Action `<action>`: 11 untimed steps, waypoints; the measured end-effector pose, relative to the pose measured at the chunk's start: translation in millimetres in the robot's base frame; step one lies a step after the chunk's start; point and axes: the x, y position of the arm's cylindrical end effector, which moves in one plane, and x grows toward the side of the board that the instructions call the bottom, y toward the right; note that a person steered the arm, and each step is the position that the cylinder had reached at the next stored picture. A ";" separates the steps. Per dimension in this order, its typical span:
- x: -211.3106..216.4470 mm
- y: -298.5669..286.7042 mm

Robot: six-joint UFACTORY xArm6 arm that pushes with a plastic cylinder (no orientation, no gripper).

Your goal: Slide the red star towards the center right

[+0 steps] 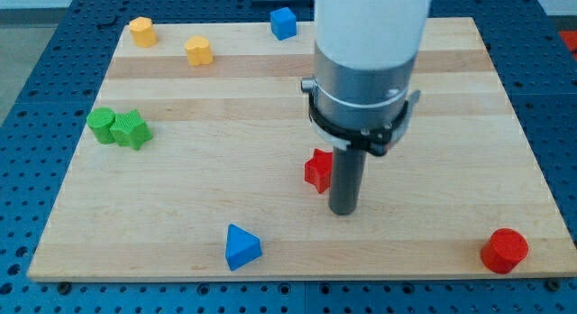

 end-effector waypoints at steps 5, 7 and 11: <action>-99.1 -5.2; -148.8 4.3; -56.8 -5.7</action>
